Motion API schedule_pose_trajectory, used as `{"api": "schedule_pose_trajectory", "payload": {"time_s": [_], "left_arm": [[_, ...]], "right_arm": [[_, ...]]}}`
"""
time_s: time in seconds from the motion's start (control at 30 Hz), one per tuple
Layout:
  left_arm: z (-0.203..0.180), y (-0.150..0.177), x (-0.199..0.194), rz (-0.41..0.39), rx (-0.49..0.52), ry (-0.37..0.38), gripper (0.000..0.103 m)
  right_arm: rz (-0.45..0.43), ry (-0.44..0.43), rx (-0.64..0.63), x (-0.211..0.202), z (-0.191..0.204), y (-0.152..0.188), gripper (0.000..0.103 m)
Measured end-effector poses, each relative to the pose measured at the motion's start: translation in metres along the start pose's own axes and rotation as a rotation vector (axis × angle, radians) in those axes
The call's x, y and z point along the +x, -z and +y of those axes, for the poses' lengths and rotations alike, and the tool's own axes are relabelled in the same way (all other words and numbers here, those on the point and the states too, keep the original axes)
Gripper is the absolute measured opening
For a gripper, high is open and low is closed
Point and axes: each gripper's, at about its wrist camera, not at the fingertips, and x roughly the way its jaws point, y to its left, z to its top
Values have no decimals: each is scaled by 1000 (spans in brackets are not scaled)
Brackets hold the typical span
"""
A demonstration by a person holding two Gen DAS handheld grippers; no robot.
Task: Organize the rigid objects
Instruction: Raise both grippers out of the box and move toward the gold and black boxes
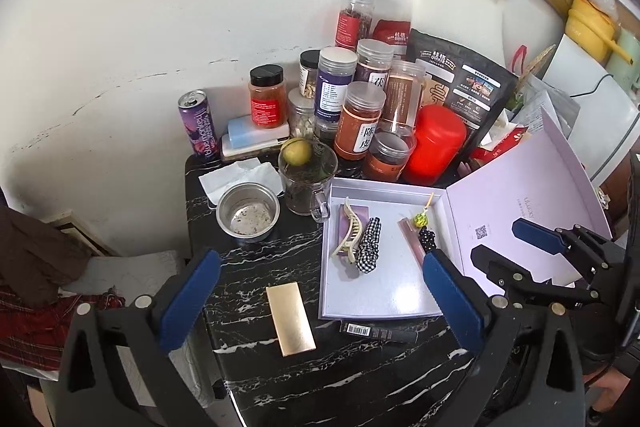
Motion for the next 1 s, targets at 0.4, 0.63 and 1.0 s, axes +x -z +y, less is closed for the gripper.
{"api": "schedule_pose_trajectory", "payload": {"time_s": [0.4, 0.63, 1.0], "left_arm": [[17, 28, -33, -1, -38, -29, 103], [33, 51, -39, 16, -82, -41, 103], [43, 78, -33, 67, -107, -27, 103]], "right_arm": [[-11, -36, -34, -24, 28, 20, 64], [15, -68, -49, -26, 46, 36, 64], [68, -124, -62, -18, 63, 65, 64]]}}
